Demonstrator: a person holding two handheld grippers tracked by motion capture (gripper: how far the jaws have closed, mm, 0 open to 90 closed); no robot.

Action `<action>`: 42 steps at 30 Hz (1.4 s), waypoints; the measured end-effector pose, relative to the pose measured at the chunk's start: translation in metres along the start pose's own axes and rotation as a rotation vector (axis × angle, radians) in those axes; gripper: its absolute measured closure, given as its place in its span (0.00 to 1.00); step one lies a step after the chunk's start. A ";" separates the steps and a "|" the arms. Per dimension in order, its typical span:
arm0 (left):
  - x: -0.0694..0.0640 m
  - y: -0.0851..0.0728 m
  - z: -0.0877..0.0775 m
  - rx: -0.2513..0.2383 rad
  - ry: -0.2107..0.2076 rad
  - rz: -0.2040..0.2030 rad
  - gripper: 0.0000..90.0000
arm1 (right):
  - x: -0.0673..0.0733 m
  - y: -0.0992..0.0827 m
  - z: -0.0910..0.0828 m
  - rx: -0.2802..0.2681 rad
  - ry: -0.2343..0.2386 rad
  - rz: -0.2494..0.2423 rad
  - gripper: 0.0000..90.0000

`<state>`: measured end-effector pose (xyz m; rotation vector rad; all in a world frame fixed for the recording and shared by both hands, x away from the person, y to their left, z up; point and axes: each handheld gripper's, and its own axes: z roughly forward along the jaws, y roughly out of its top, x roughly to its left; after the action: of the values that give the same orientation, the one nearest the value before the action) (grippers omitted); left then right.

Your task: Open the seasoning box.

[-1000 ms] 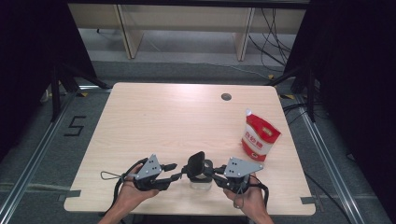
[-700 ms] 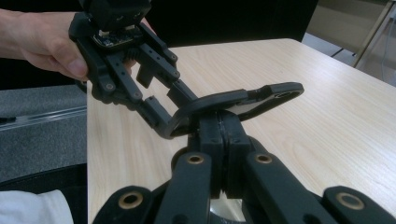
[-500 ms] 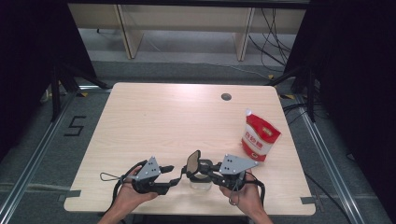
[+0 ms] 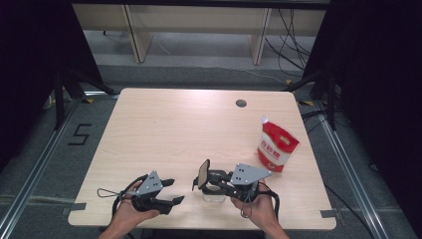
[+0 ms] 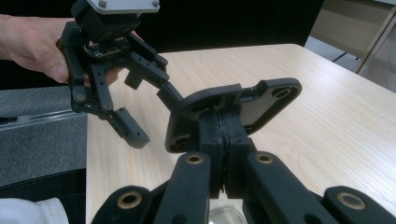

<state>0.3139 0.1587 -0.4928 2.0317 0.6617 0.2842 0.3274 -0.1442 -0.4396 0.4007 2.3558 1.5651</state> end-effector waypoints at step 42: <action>-0.008 -0.007 0.002 0.039 -0.017 0.005 0.33 | 0.005 0.010 0.022 -0.007 0.015 -0.014 0.98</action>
<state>0.3058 0.1550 -0.4992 2.0710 0.6559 0.2587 0.3317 -0.1194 -0.4390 0.3723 2.3585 1.5748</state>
